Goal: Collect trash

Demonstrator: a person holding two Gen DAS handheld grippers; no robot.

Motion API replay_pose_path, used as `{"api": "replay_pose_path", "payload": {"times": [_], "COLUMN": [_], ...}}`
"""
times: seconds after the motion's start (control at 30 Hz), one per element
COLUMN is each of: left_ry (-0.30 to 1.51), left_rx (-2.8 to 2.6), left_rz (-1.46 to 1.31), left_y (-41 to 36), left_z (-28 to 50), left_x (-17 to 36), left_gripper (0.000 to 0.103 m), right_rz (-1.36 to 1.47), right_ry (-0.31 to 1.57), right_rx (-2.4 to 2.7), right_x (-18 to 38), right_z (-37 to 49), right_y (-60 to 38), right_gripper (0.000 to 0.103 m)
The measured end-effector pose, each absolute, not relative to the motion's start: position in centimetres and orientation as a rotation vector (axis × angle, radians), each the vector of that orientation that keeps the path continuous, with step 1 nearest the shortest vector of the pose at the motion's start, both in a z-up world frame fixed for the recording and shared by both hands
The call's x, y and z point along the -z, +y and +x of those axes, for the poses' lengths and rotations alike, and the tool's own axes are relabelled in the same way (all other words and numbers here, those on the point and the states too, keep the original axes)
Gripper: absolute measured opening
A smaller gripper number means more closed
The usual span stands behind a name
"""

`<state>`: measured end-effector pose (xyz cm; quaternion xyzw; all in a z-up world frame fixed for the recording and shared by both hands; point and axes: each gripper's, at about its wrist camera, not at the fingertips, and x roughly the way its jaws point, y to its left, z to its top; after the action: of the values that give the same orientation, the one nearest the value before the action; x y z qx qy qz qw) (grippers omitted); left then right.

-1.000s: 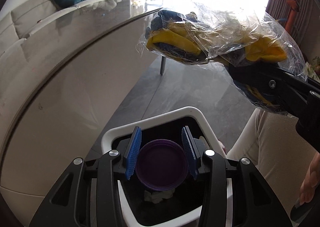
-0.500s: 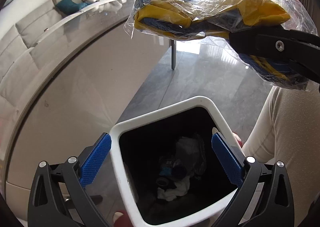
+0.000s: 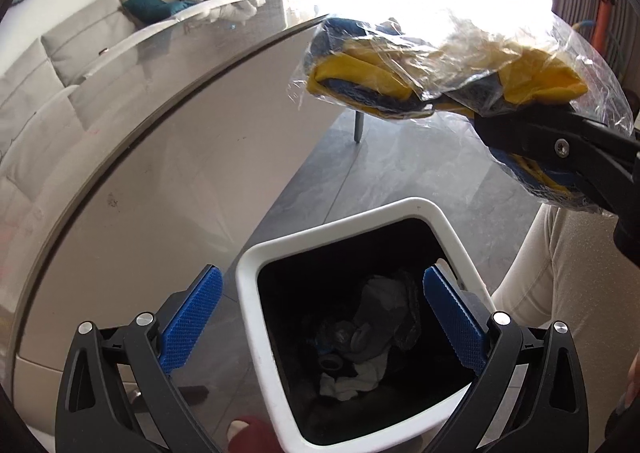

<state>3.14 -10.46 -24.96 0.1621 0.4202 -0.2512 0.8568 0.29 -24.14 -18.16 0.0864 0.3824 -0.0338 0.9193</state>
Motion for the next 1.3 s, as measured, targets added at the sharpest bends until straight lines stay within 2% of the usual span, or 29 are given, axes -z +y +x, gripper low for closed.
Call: {"api": "replay_pose_path", "payload": {"times": [0.2, 0.4, 0.63, 0.73, 0.8, 0.87, 0.9, 1.1, 1.3], "left_ry": [0.852, 0.816, 0.813, 0.808, 0.804, 0.797, 0.798, 0.809, 0.811], "left_rx": [0.430, 0.378, 0.361, 0.362, 0.363, 0.357, 0.357, 0.351, 0.352], "left_rz": [0.268, 0.407, 0.346, 0.303, 0.293, 0.287, 0.281, 0.246, 0.238], "left_y": [-7.5, -7.9, -6.3, -5.9, -5.8, -5.7, -5.7, -5.2, -5.0], "left_z": [4.5, 3.5, 4.1, 4.7, 4.9, 5.1, 5.2, 5.4, 5.2], "left_x": [23.5, 24.5, 23.5, 22.6, 22.3, 22.2, 22.2, 22.2, 22.2], "left_gripper": [0.099, 0.099, 0.099, 0.099, 0.099, 0.099, 0.099, 0.099, 0.099], "right_rz": [0.193, 0.270, 0.272, 0.255, 0.235, 0.212, 0.192, 0.084, 0.119], "right_ry": [0.843, 0.914, 0.982, 0.985, 0.987, 0.992, 0.988, 0.982, 0.943], "right_rx": [0.036, 0.042, 0.080, 0.070, 0.052, 0.047, 0.053, 0.105, 0.112], "right_x": [20.1, 22.8, 24.5, 24.5, 24.6, 24.6, 24.6, 24.6, 24.0], "right_z": [0.8, 1.1, 1.0, 1.2, 1.2, 1.2, 1.2, 1.4, 1.0], "right_y": [-23.1, -22.9, -23.1, -22.5, -21.9, -21.4, -21.2, -20.7, -21.2], "right_gripper": [0.025, 0.026, 0.027, 0.036, 0.047, 0.091, 0.096, 0.098, 0.098]}}
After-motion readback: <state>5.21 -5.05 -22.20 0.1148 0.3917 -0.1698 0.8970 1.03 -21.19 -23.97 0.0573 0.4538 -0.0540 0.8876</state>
